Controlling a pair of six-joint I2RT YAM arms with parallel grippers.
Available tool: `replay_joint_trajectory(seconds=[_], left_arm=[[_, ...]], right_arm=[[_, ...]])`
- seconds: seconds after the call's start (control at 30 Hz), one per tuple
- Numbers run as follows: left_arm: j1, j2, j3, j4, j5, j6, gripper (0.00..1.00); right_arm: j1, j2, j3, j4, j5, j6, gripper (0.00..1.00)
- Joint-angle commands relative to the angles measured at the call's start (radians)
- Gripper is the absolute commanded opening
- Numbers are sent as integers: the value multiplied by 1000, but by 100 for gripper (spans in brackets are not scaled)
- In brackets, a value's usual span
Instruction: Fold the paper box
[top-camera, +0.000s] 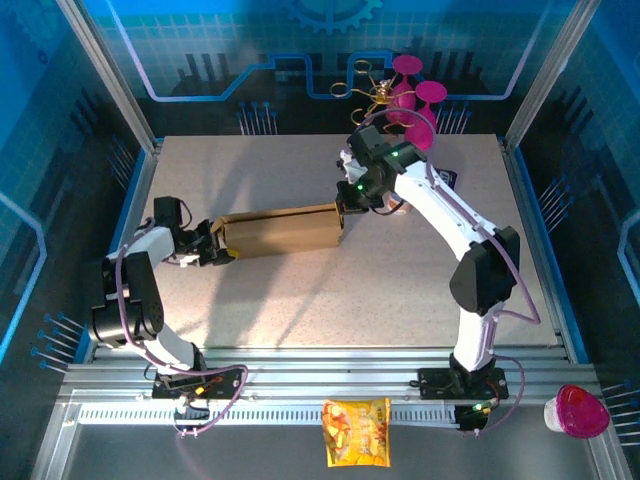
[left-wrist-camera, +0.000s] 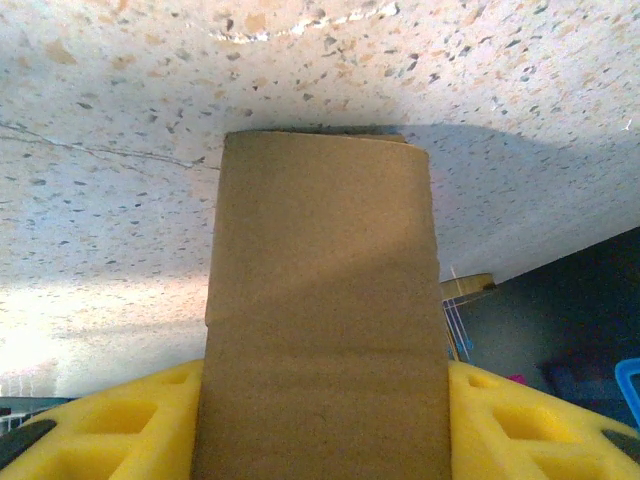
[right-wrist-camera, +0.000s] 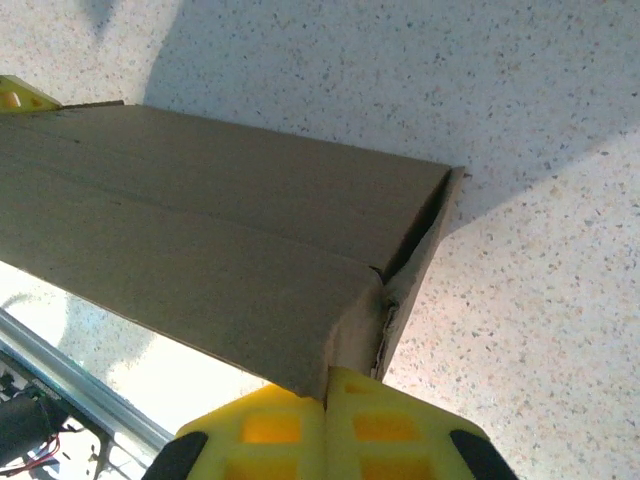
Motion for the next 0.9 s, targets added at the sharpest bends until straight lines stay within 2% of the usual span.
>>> replay_joint_trajectory(seconds=[0.0,0.1,0.23,0.43,0.5,0.63,0.73,0.8,0.87], left_arm=[[4,27,36,-19,-15,1,33],[7,36,50,-13,-12,13,41],[15,32,75,-22,-17,49,57],[54,-12,163,-175,-82,203,82],[64,-26,173,-201,-94,224,87],[84,-48,209,-282,-149,301,88],[97,-81,291,-410,-292,440,84],[97,-111,355,-480,-415,556,76],[92,-136,412,-503,-497,704,62]], right_arm=[[15,-17,-55,48,46,0,0],[23,-19,-76,76,76,-7,0],[26,-4,-66,81,110,-11,0],[26,50,14,30,145,-24,0],[26,68,36,14,152,-26,0],[26,100,87,-11,161,-33,0],[26,123,122,-25,158,-38,0],[26,139,148,-38,156,-45,0],[27,157,175,-54,157,-52,0]])
